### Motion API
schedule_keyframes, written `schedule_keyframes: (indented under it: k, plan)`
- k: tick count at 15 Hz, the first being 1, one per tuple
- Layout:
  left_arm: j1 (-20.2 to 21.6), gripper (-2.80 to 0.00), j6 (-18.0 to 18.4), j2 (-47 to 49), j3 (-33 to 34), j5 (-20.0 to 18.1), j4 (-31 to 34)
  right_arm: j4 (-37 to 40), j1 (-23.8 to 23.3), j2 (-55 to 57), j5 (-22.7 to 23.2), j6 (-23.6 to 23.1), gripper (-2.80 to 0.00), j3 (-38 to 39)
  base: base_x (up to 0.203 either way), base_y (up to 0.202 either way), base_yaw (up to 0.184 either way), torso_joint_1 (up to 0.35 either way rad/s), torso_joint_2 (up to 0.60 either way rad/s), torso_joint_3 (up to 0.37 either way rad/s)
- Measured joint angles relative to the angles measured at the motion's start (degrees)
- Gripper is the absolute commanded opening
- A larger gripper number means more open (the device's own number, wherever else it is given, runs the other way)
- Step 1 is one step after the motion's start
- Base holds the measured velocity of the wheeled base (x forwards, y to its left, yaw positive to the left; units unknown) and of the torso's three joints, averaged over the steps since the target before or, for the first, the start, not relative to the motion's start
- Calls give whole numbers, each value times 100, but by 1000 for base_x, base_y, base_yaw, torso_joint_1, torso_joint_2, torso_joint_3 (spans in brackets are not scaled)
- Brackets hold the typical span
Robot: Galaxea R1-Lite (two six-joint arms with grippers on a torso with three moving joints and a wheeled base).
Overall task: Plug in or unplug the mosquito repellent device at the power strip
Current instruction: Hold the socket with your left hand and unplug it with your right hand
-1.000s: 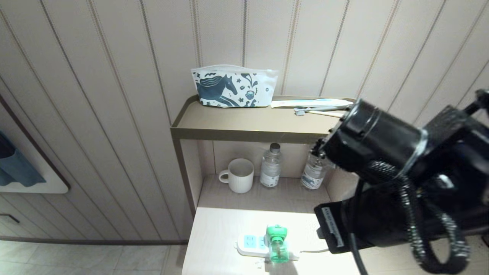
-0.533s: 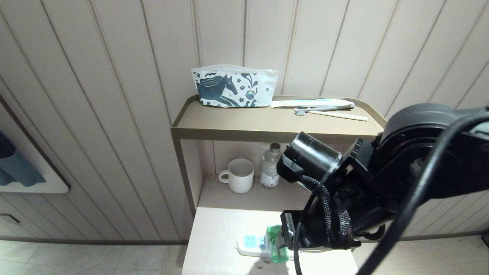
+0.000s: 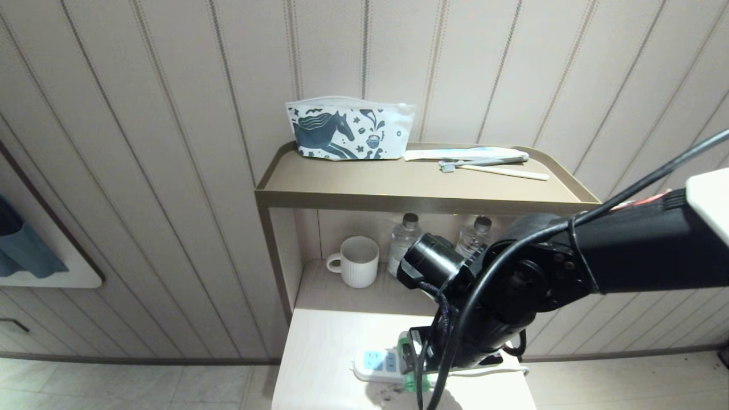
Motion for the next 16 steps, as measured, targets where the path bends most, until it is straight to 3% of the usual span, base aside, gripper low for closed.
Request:
schedule_keyframes:
  k: [8,16]
  plan:
    - [0,-280,-6,0,0,0,0,-28,-48,751,-24,-212,0,-482,0,0,0,0,0,0]
    - [0,-280,-11,0,0,0,1,-11,-617,1267,-29,-581,0,-1176,0,0,0,0,0,0]
